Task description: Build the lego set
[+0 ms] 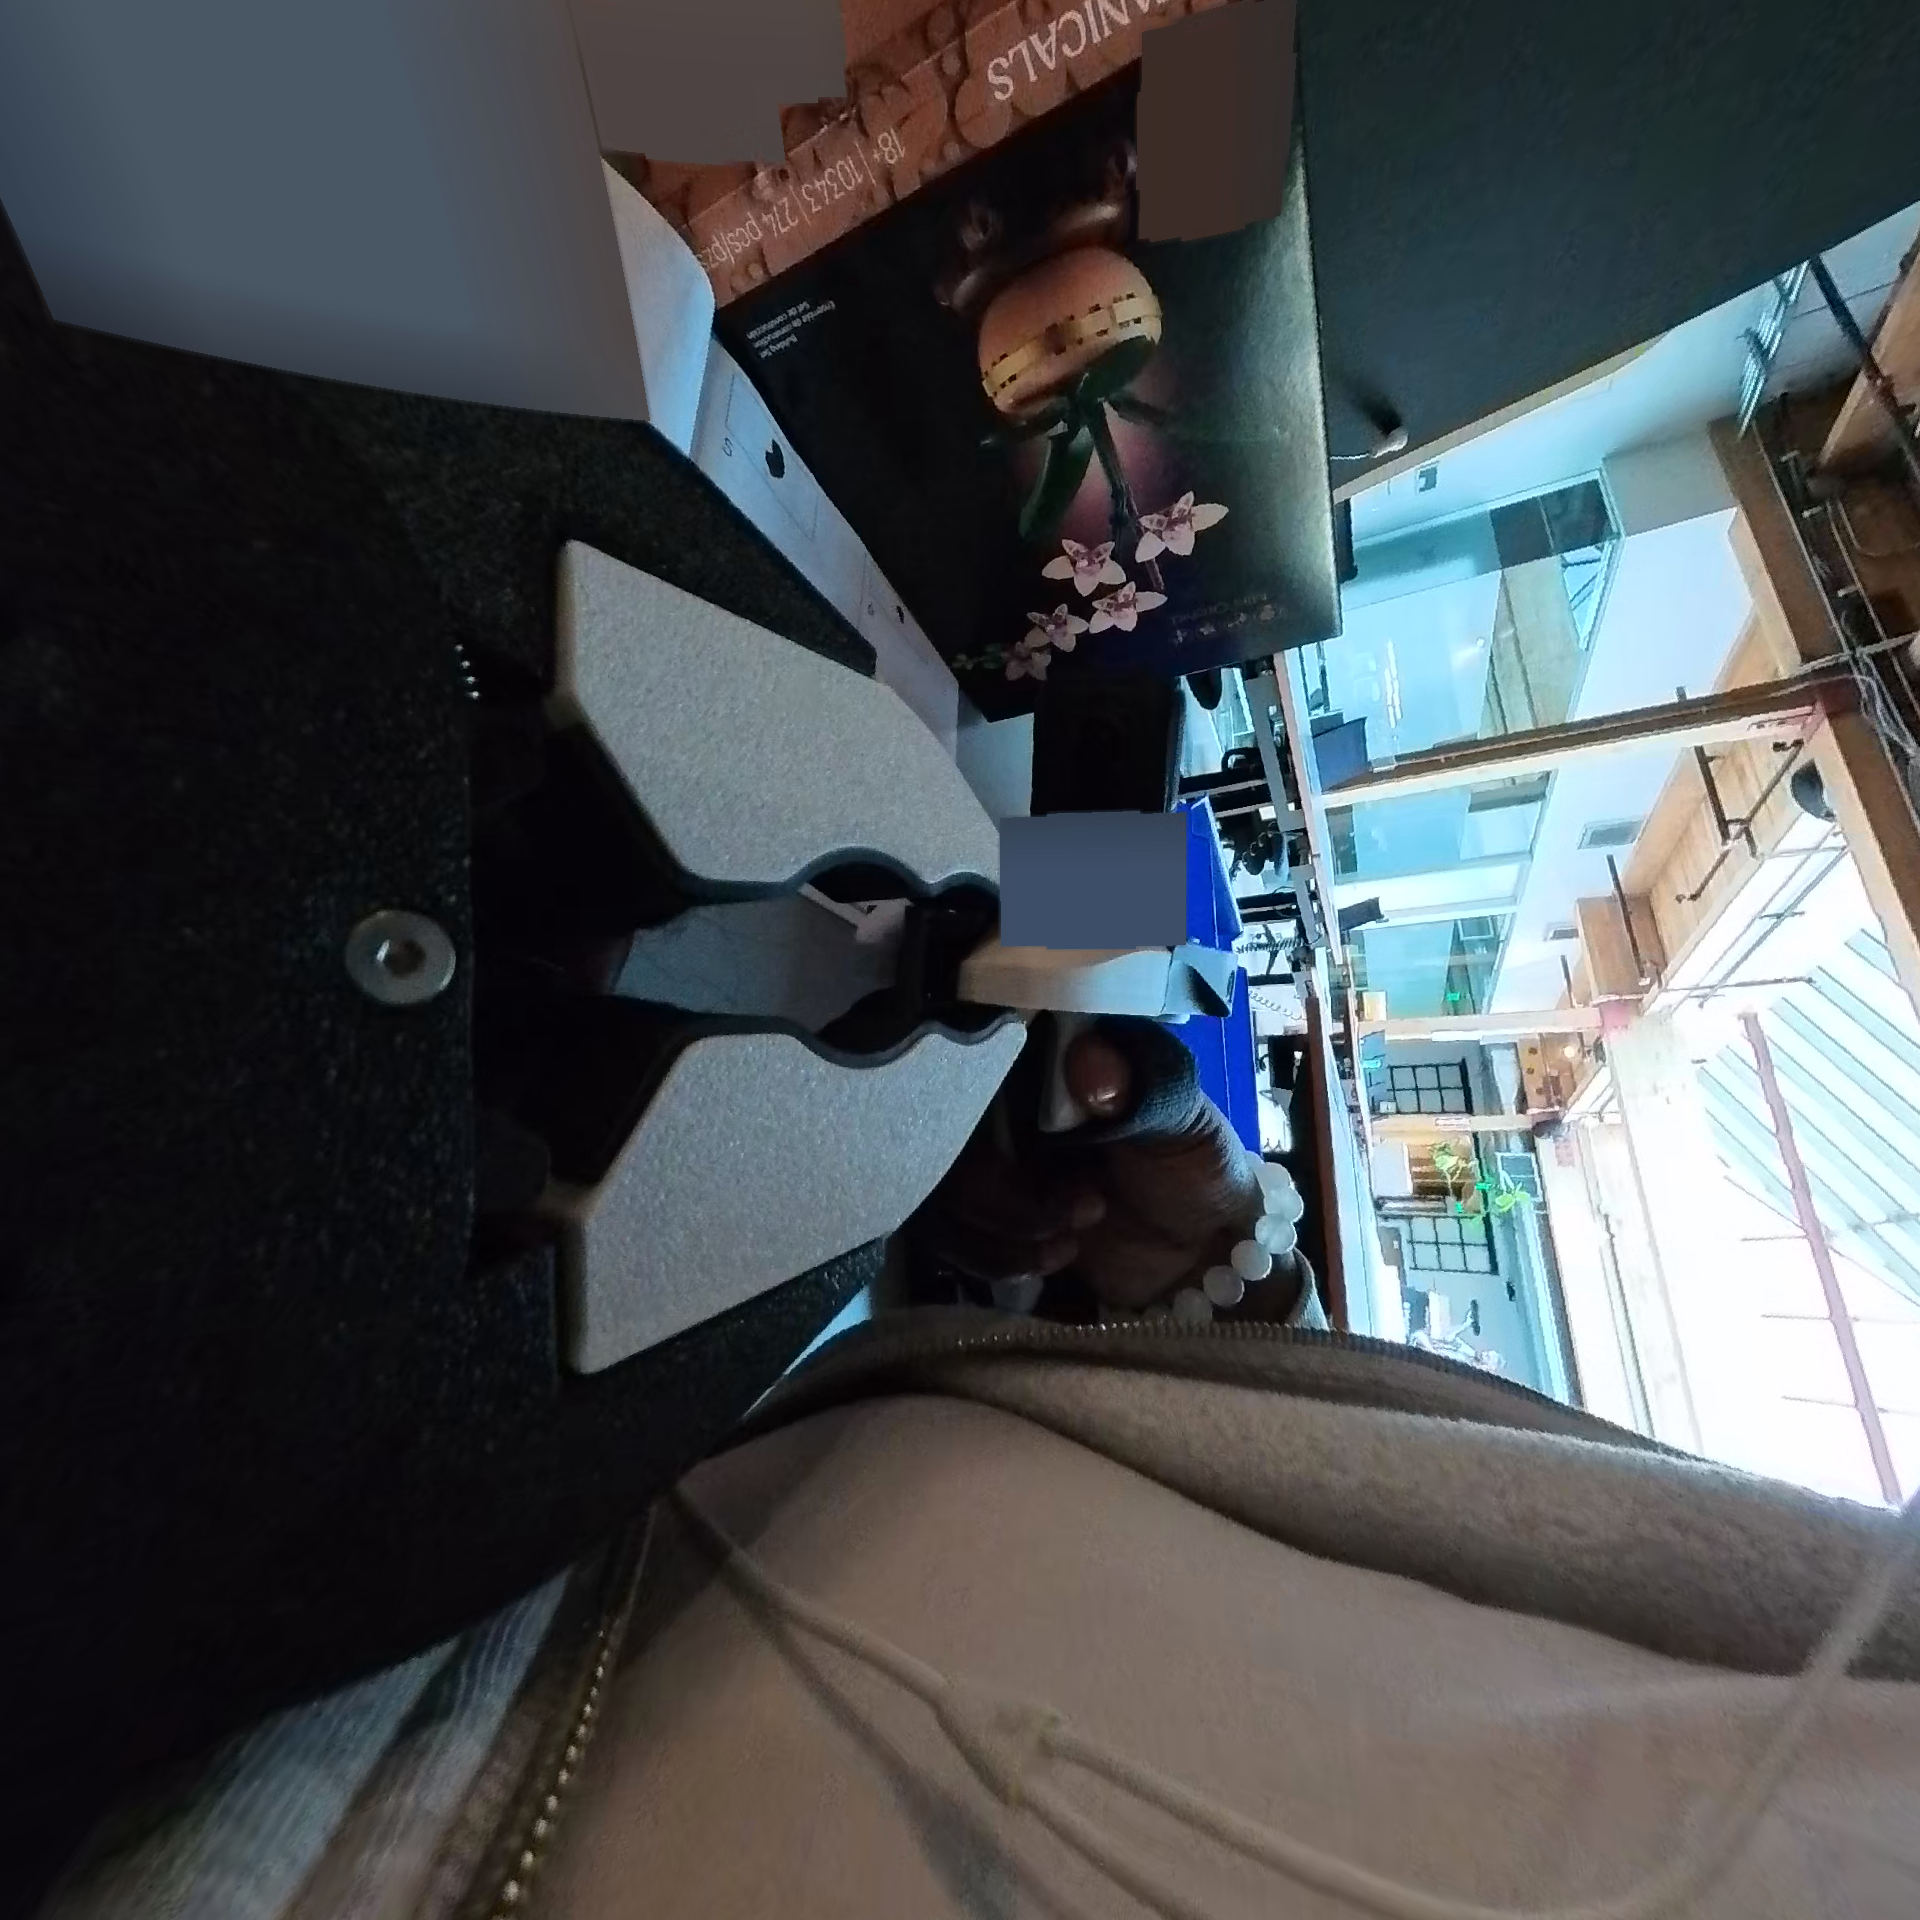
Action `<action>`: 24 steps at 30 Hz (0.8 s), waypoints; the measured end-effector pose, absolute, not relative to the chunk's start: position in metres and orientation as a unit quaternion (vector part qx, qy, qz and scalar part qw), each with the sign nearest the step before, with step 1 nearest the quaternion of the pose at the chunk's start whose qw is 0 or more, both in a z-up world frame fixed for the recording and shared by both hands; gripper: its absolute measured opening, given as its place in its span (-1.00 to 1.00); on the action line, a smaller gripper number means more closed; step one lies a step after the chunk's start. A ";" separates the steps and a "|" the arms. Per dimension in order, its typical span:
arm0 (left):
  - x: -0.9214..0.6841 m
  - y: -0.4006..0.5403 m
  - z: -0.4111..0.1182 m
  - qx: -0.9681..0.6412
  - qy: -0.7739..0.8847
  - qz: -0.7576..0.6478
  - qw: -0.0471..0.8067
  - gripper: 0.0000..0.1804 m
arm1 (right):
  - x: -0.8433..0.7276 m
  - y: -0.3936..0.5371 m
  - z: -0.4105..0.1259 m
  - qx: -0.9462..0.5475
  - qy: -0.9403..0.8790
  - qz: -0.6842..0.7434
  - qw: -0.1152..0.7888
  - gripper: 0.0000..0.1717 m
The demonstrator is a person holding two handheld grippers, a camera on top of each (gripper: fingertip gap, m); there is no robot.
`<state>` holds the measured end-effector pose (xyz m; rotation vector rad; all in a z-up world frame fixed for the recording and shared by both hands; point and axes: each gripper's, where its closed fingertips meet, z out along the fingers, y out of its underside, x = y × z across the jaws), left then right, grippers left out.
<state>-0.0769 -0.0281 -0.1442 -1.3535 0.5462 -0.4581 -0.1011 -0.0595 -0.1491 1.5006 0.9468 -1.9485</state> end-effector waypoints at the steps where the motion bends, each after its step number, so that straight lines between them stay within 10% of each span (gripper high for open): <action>1: -0.076 -0.029 -0.144 -0.612 0.249 -0.208 0.721 -0.81 | -0.101 -0.059 -0.149 0.551 0.348 -0.716 0.250 -0.96; 24: -0.077 -0.027 -0.145 -0.616 0.247 -0.212 0.717 -0.55 | -0.101 -0.053 -0.148 0.553 0.338 -0.725 0.234 -0.96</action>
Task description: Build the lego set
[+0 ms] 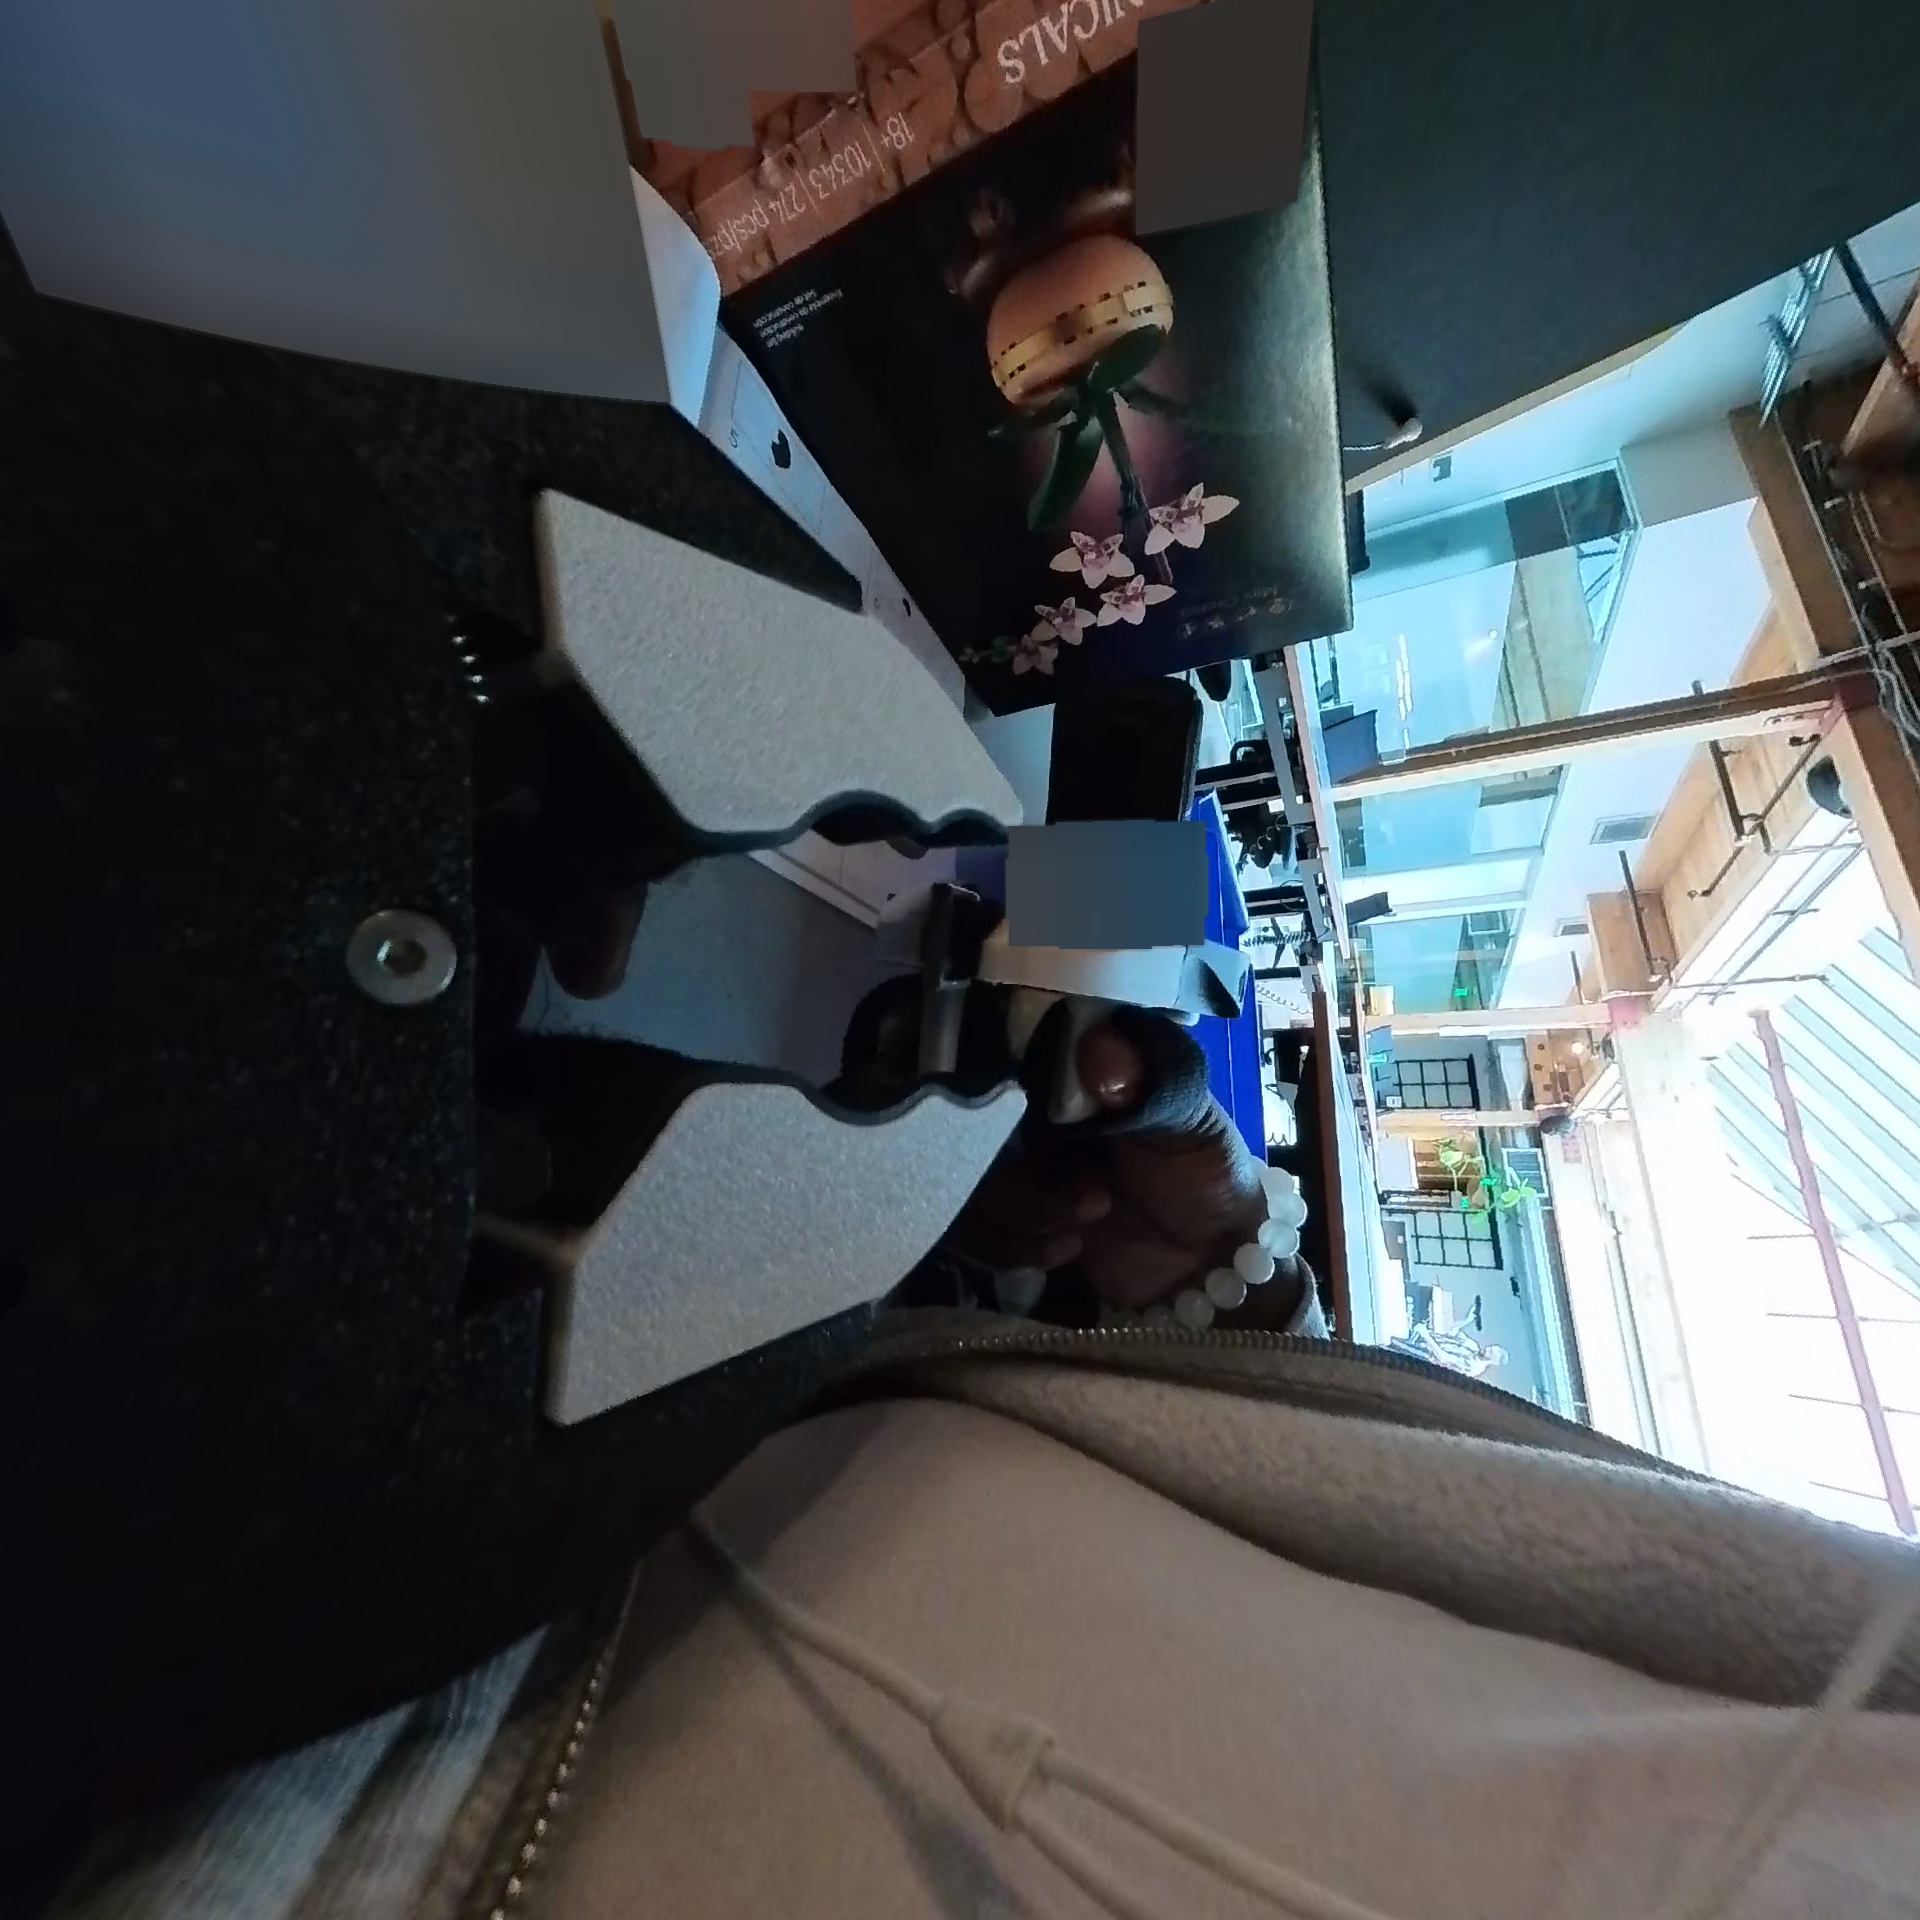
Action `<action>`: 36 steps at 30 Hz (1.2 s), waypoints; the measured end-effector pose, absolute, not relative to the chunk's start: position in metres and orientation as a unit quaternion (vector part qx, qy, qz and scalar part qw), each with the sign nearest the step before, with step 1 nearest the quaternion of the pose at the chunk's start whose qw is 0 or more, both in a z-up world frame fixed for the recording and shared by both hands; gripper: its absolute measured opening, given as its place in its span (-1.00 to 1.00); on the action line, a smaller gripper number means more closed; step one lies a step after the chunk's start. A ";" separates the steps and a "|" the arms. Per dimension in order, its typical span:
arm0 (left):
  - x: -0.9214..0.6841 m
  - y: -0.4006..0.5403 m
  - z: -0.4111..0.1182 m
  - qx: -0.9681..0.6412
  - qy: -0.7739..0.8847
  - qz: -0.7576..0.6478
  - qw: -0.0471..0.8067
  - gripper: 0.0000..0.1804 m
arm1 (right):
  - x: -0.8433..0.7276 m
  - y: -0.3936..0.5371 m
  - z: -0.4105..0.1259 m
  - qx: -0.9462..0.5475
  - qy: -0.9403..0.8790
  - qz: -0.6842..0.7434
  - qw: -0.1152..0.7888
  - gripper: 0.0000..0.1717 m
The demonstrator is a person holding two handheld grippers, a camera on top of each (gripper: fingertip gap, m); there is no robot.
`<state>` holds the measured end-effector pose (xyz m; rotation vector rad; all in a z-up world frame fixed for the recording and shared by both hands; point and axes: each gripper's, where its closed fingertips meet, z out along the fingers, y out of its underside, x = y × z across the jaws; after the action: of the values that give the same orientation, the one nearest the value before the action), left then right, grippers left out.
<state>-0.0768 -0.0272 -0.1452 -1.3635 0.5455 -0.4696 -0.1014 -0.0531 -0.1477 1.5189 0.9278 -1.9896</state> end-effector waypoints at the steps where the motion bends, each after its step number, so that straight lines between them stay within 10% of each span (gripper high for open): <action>1: -0.077 -0.027 -0.145 -0.616 0.247 -0.212 0.717 -0.56 | -0.102 -0.053 -0.148 0.553 0.337 -0.725 0.234 -0.96; 36: -0.078 -0.024 -0.147 -0.625 0.240 -0.208 0.713 -0.57 | -0.100 -0.049 -0.147 0.552 0.326 -0.734 0.221 -0.96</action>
<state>-0.0777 -0.0239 -0.1472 -1.3846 0.5323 -0.4611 -0.1005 -0.0489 -0.1471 1.5273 0.9024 -2.0304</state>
